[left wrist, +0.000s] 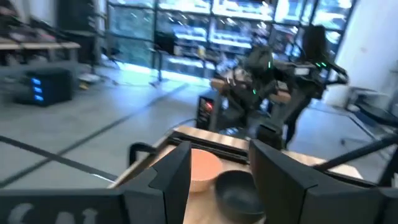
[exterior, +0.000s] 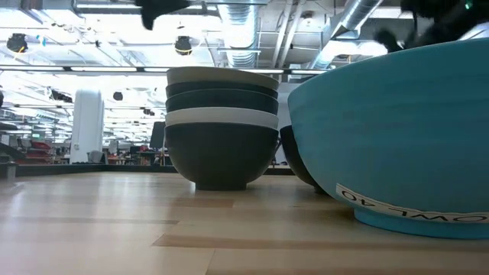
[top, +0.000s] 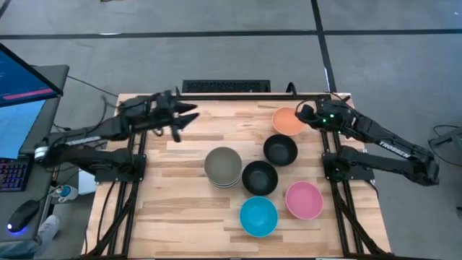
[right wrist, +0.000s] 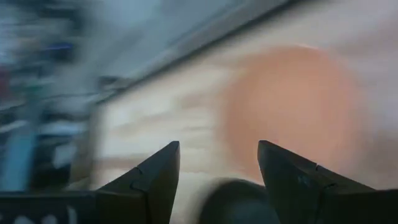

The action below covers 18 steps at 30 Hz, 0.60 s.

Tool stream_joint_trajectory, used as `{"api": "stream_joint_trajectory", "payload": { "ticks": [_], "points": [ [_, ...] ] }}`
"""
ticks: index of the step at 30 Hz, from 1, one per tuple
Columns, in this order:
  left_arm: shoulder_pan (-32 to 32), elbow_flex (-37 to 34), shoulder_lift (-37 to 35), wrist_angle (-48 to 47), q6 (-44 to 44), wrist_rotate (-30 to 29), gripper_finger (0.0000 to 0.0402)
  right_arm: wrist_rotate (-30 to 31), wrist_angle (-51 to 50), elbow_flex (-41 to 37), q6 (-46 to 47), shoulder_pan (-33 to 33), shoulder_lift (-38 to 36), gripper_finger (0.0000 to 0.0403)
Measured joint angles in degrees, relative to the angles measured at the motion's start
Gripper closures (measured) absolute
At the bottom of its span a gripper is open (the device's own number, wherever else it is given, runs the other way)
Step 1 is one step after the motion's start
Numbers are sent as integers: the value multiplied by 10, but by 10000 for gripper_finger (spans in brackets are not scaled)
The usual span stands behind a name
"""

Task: Nest bowls inside each other
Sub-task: Stack the orange bowl on top of the gray bowl

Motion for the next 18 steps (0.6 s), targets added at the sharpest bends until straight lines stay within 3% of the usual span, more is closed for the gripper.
{"api": "stream_joint_trajectory", "payload": {
  "ticks": [3,9,18],
  "points": [
    [17,-59,-73,-7,-1,-11,248,-6,-80,-1,37,-25,1,163],
    [47,-162,-189,-46,-23,-8,248,13,-91,-1,72,-49,33,163],
    [77,-318,-269,-34,-89,67,248,-22,-83,-6,97,-71,165,163]
  ]
}}
